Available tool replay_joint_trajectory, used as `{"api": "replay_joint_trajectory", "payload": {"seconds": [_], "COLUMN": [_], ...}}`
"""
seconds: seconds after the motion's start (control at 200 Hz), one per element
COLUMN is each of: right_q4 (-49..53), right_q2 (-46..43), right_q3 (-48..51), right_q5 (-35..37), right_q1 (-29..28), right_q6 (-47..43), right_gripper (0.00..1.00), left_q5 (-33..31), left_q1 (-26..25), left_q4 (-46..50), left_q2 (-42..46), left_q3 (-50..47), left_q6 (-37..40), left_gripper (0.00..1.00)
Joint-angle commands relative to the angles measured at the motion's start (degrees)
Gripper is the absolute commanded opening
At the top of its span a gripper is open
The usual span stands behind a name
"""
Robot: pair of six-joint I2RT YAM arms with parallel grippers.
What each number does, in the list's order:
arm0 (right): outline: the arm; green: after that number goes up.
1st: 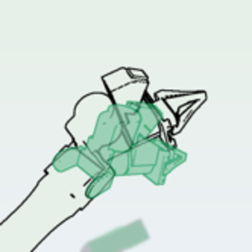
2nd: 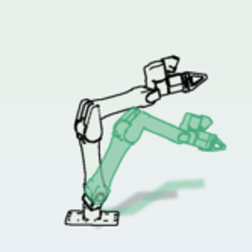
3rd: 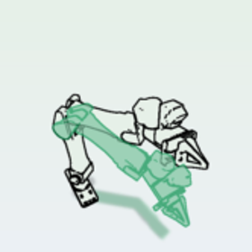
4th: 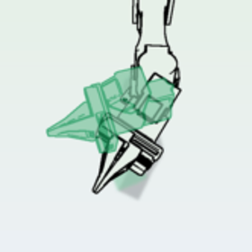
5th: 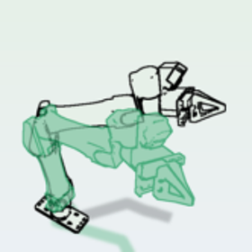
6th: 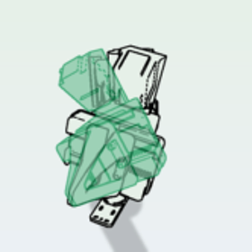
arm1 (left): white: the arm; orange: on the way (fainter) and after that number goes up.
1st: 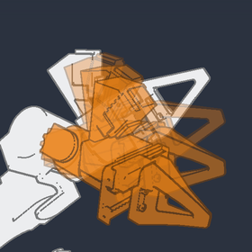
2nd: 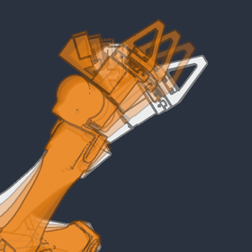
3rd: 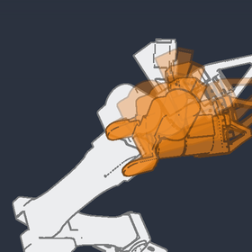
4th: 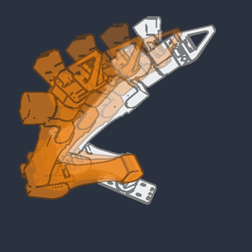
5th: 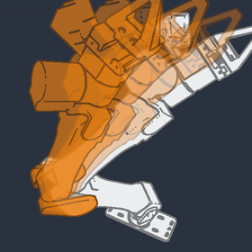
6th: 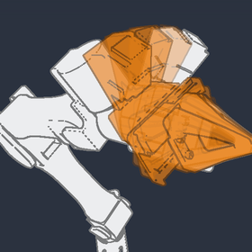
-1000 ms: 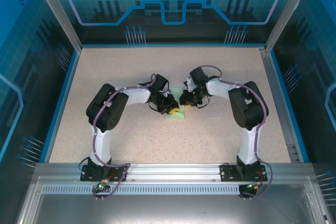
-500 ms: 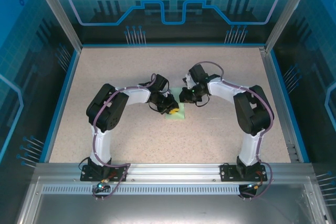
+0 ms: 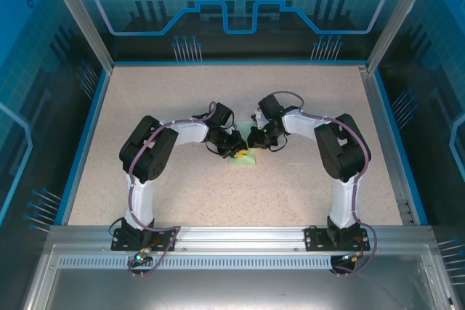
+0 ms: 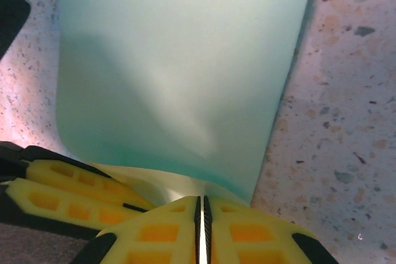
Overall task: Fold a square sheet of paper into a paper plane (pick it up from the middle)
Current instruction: Fold the triangle a second time at the center of the table.
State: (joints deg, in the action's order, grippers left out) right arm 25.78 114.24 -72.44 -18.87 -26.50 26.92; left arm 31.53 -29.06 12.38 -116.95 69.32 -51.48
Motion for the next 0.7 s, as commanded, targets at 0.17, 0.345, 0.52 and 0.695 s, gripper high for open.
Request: {"api": "replay_joint_trajectory", "payload": {"seconds": [0.17, 0.345, 0.52, 0.695], "right_q4": [1.9, 3.4, 3.7, 3.9], "right_q2": [3.1, 3.8, 4.2, 4.1], "right_q3": [-1.4, -0.5, -0.3, -0.3], "right_q5": [0.8, 2.1, 2.3, 2.6], "right_q1": [-0.1, -0.1, -0.1, -0.1], "right_q6": [-0.8, -1.8, -2.0, -2.0], "right_gripper": [0.12, 0.11, 0.09, 0.09], "left_q5": [-1.4, -1.6, -4.2, -5.2], "left_q1": [-0.3, -0.2, -0.1, 0.0], "left_q4": [3.4, -1.4, -3.8, -4.8], "left_q2": [0.7, 5.7, 5.4, 2.7], "left_q3": [1.3, 0.1, -1.7, -1.8], "left_q6": [0.8, 0.3, -1.3, -2.4], "left_gripper": [0.13, 0.14, 0.11, 0.10]}}
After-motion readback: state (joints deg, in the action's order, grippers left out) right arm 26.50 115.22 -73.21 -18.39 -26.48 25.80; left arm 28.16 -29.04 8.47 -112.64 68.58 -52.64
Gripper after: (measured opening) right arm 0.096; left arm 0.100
